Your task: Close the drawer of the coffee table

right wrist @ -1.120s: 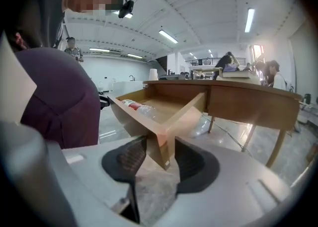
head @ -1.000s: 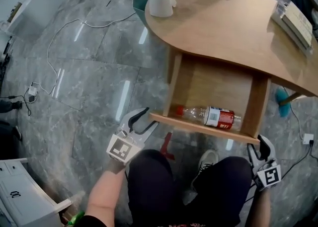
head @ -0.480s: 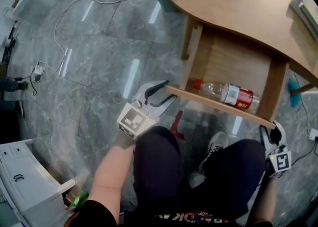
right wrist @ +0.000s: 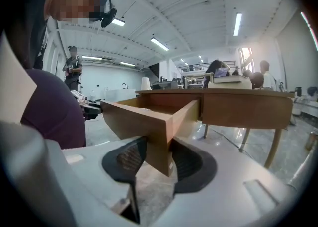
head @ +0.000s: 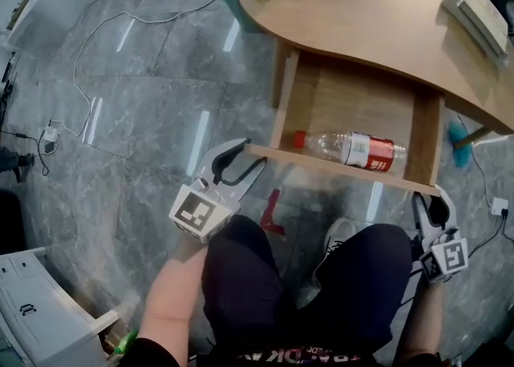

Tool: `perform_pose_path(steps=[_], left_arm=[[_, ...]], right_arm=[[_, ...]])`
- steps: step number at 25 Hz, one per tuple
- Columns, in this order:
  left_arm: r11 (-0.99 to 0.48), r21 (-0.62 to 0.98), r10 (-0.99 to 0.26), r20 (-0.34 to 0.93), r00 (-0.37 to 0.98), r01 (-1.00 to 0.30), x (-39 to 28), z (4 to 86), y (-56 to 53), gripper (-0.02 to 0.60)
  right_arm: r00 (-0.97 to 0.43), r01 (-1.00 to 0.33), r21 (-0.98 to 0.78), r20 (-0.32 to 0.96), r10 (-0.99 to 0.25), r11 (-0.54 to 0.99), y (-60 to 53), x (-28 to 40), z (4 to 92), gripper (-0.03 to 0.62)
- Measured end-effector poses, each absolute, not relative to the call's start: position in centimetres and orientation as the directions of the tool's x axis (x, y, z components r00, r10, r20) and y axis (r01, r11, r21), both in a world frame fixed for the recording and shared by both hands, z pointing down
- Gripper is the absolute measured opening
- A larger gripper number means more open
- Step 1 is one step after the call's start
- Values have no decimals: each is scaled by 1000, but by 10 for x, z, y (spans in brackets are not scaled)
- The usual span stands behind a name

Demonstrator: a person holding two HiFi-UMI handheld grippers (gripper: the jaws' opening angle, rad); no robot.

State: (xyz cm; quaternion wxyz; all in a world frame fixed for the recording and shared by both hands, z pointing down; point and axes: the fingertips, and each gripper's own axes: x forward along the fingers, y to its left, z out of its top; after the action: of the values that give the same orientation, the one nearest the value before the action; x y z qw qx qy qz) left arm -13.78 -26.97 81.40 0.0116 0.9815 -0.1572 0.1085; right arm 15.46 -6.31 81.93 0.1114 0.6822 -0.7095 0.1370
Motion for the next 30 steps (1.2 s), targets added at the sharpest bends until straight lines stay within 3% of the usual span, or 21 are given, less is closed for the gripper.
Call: perform_pose_path(steps=[7,30], left_arm=[[-918,24,-385,195,902,-397,-117,797,-295,184],[-896,-3,-433,232,871,-445,-70,799,-350,184]], right_arm=[[-12,-998,-61,282,-959,-5,-89,179,798,163],[62,-997,-26,334,-940,-75,-149,229,799,164]])
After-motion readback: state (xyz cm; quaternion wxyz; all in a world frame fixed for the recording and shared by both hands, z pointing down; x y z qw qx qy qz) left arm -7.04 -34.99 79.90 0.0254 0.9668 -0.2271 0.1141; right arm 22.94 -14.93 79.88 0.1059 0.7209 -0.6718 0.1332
